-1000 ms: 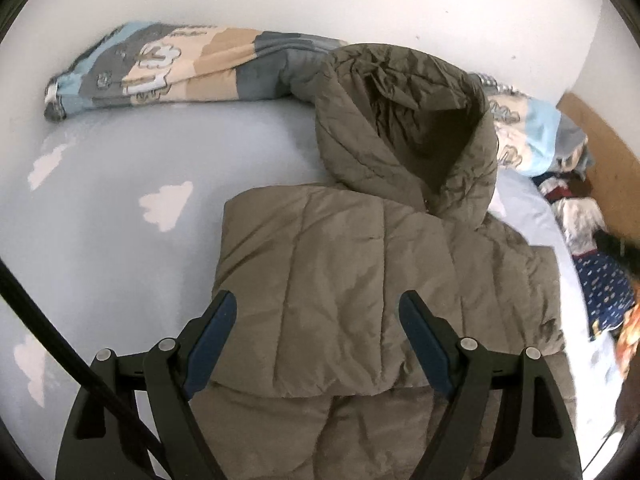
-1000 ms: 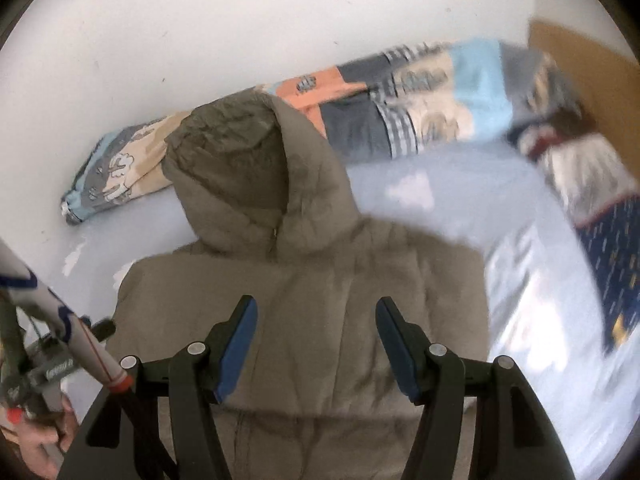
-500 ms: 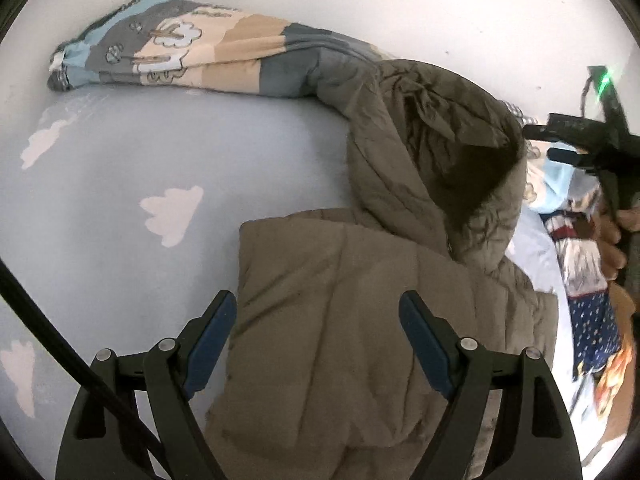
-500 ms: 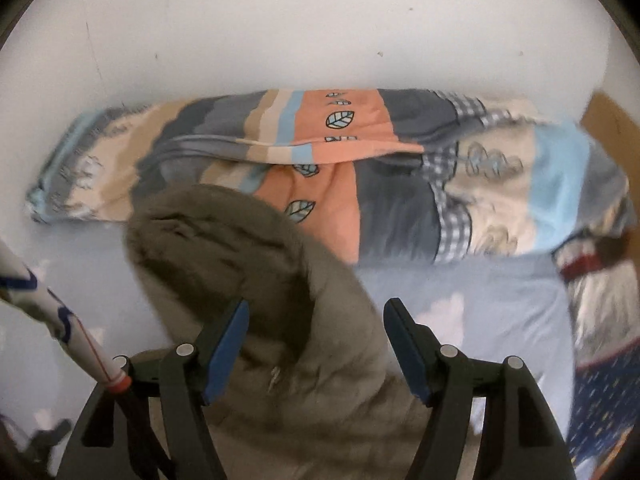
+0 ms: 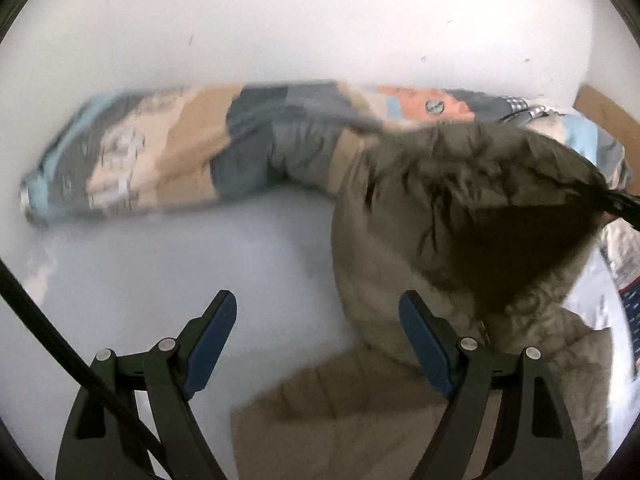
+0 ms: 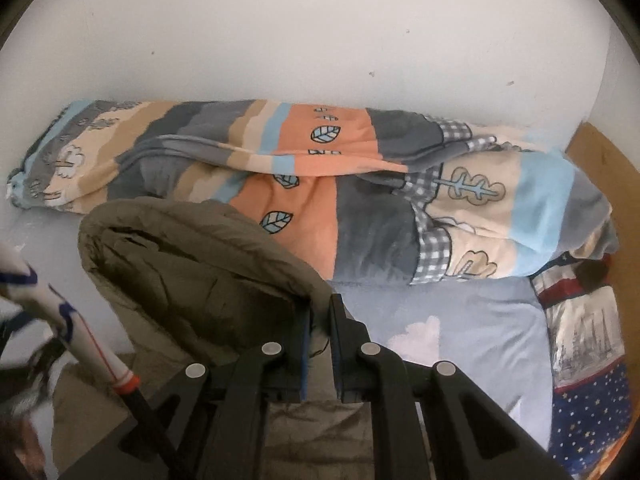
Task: Fold large clothes
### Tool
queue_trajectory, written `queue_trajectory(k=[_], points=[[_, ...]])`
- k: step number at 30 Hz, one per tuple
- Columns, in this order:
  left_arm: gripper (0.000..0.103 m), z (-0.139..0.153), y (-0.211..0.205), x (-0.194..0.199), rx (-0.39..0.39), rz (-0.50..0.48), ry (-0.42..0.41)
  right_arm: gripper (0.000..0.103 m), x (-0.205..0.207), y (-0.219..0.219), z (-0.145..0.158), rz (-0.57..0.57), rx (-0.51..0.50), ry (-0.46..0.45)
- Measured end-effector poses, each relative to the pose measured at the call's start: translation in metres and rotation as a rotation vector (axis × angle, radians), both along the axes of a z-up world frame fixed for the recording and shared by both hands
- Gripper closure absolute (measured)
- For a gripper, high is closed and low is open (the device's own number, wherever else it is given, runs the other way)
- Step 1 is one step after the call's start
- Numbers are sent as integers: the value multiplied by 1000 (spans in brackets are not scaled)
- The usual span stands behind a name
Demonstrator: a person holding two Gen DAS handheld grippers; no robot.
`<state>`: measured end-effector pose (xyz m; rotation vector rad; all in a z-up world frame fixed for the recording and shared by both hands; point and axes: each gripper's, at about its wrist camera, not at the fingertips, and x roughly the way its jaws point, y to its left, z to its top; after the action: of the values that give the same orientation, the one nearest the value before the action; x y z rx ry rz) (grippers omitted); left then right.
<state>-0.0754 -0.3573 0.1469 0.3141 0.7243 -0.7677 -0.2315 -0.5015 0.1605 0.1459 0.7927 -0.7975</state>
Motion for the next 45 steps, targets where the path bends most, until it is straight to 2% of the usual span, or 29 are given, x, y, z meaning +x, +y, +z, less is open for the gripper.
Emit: queue_trajectory(k=[6, 8, 10, 11, 12, 16, 20, 23, 27, 29, 31, 33, 35, 37, 40, 44, 45], points=[[20, 18, -26, -12, 19, -78, -167, 94, -41, 27, 8, 60, 34, -57], [22, 23, -26, -20, 3, -96, -170, 94, -56, 36, 10, 78, 41, -78], [59, 27, -22, -25, -29, -126, -129, 94, -73, 46, 12, 86, 43, -95], [87, 29, -18, -29, -44, -148, -84, 94, -79, 49, 13, 87, 47, -103], [87, 31, -13, -37, -56, -166, -54, 94, -92, 53, 12, 84, 62, -120], [87, 35, 15, -81, -67, -201, -57, 94, -131, 72, 8, 74, 92, -162], [87, 24, 52, -125, -78, -204, 10, 94, -173, 100, -4, 77, 124, -189], [87, 4, 71, -153, -54, -209, 49, 96, -198, 118, -21, 75, 133, -194], [87, -37, 79, -174, 39, -193, 117, 96, -216, 132, -64, 36, 144, -136], [87, -46, 86, -181, 51, -188, 157, 96, -222, 124, -93, -11, 240, -126], [85, -54, 94, -188, 61, -190, 216, 95, -232, 117, -106, -30, 360, -184], [81, -56, 103, -196, 72, -178, 225, 95, -235, 114, -104, -17, 433, -239], [81, -50, 113, -200, 53, -160, 210, 95, -233, 120, -89, -1, 398, -261], [80, -33, 120, -197, 0, -154, 194, 95, -225, 124, -70, 28, 354, -275], [64, 2, 110, -182, -46, -151, 125, 91, -208, 126, -45, 40, 291, -295], [62, 34, 63, -156, -72, -170, 95, 58, -179, 115, -22, 58, 250, -359], [61, 40, 50, -150, -80, -172, 102, 56, -173, 113, -20, 62, 250, -369]])
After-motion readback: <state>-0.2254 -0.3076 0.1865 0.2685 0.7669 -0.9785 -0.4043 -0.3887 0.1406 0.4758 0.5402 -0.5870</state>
